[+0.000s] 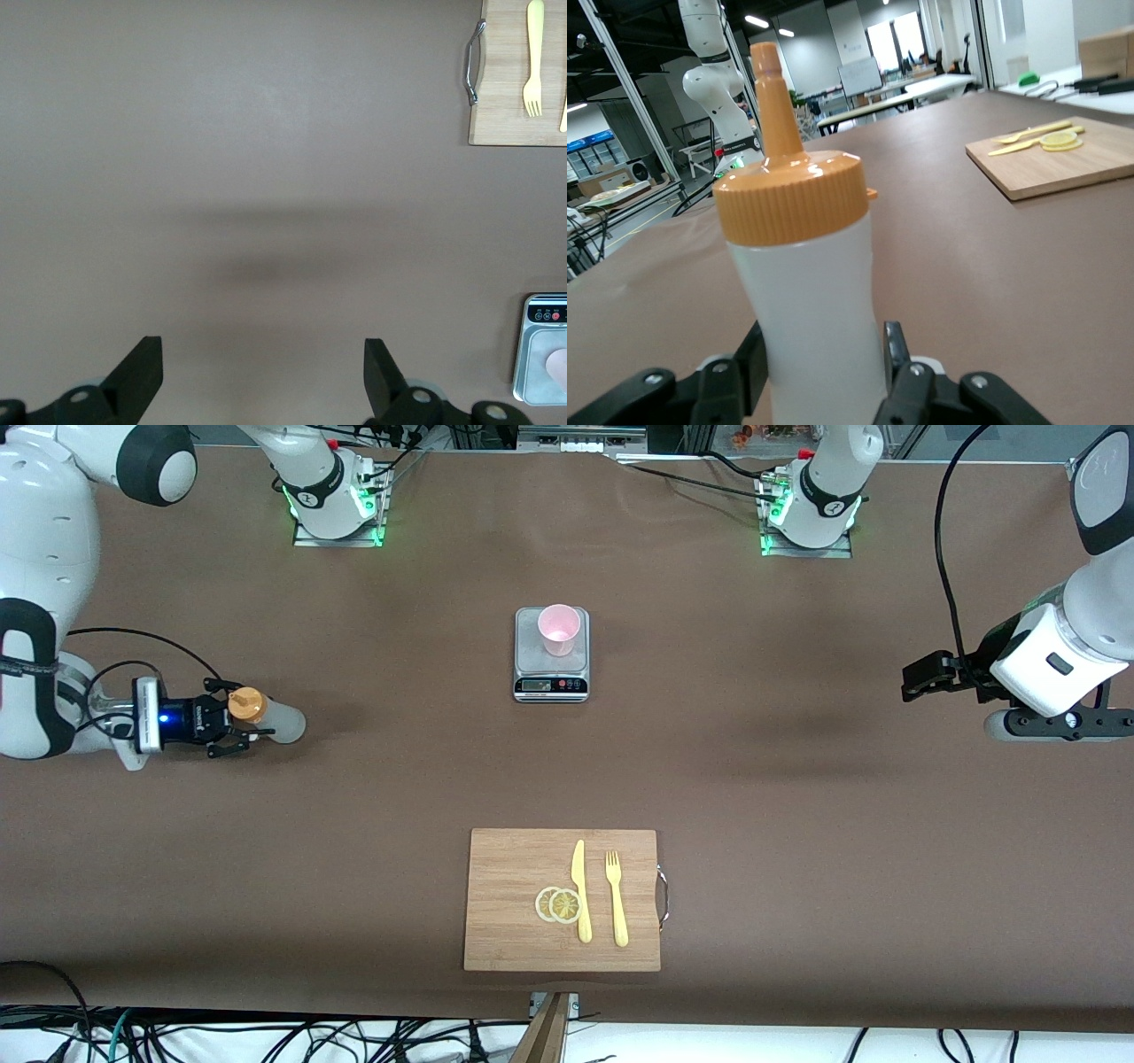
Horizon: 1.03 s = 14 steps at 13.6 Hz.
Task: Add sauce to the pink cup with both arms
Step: 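Lift the white bottle with the right gripper and tilt it toward the cup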
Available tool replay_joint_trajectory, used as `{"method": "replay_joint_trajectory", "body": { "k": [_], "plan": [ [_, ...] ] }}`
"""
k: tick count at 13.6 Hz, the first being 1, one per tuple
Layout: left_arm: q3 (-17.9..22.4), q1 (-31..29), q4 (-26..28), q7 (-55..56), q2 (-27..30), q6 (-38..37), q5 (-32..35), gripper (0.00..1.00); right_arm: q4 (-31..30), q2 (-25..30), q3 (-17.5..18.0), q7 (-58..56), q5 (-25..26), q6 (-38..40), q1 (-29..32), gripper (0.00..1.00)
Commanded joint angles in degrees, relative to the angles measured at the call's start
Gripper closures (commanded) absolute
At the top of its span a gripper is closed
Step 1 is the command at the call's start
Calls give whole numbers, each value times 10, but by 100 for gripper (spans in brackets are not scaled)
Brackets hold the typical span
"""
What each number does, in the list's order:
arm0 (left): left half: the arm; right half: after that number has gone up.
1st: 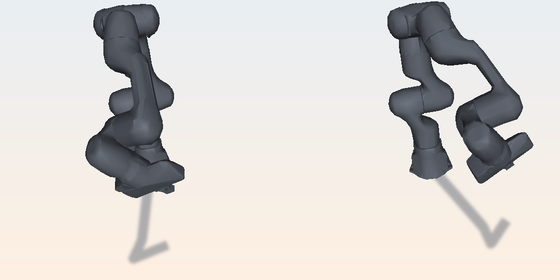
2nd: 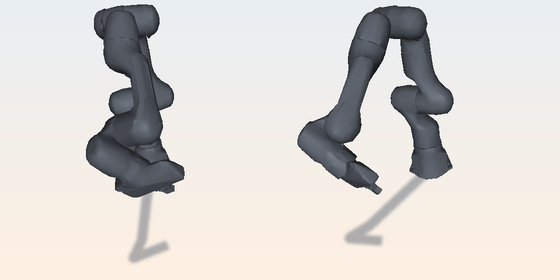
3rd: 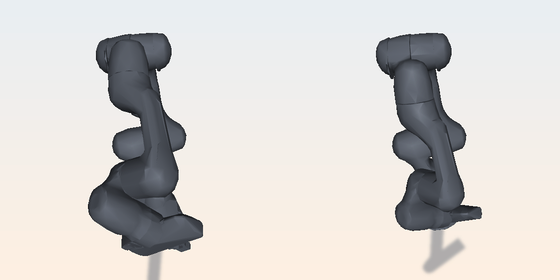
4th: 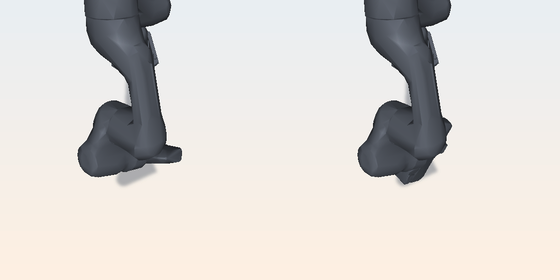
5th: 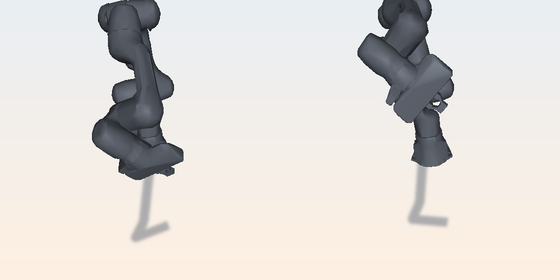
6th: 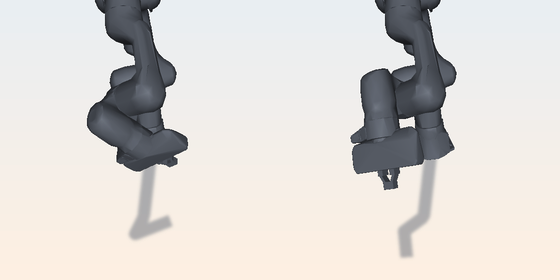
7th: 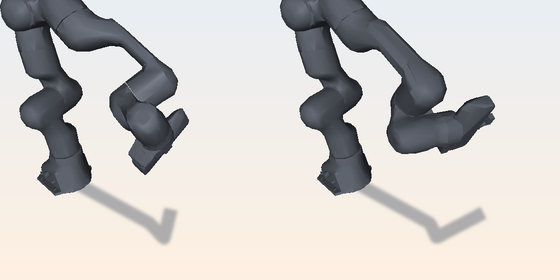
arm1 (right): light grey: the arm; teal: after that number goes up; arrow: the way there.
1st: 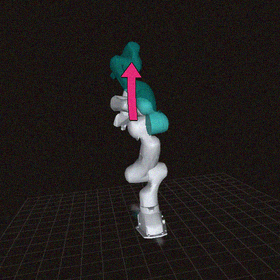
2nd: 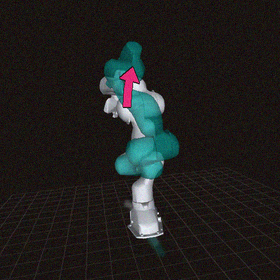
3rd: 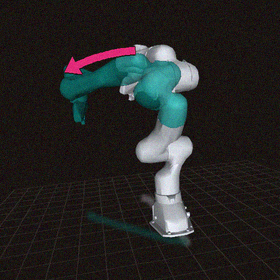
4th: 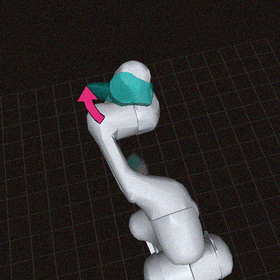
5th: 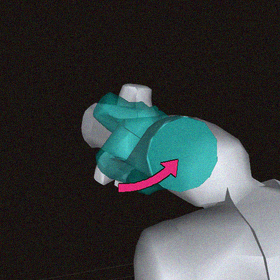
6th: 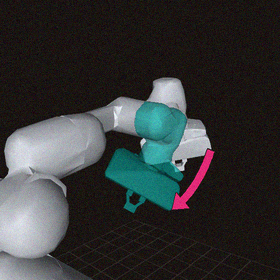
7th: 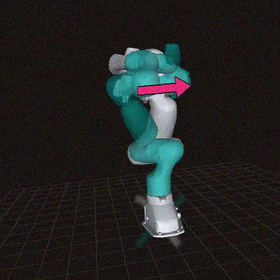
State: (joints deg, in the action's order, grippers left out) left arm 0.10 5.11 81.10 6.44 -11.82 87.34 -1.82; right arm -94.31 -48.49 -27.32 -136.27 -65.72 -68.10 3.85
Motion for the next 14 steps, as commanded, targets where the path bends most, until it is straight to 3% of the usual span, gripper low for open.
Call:
{"method": "replay_joint_trajectory", "body": {
  "k": [1, 3, 7, 9, 14],
  "plan": [
    [-2, -2, -11, -11, -2, -13, -2, 0, 21, 24, -18, 74, 29, 9, -23, 100],
    [-3, -1, -11, -11, -2, -14, -1, 0, 38, 36, -44, 138, 35, 8, -68, 100],
    [-1, -5, -11, -12, -2, -14, -2, 0, 49, 64, -169, 293, 54, -25, -241, 100],
    [-1, -5, -11, -12, -2, -14, -3, 0, 57, 64, -184, 346, 59, -34, -281, 100],
    [-1, -5, -11, -13, -3, -13, -6, 0, 164, 66, -186, 452, 184, -27, -363, 100]
  ]
}}
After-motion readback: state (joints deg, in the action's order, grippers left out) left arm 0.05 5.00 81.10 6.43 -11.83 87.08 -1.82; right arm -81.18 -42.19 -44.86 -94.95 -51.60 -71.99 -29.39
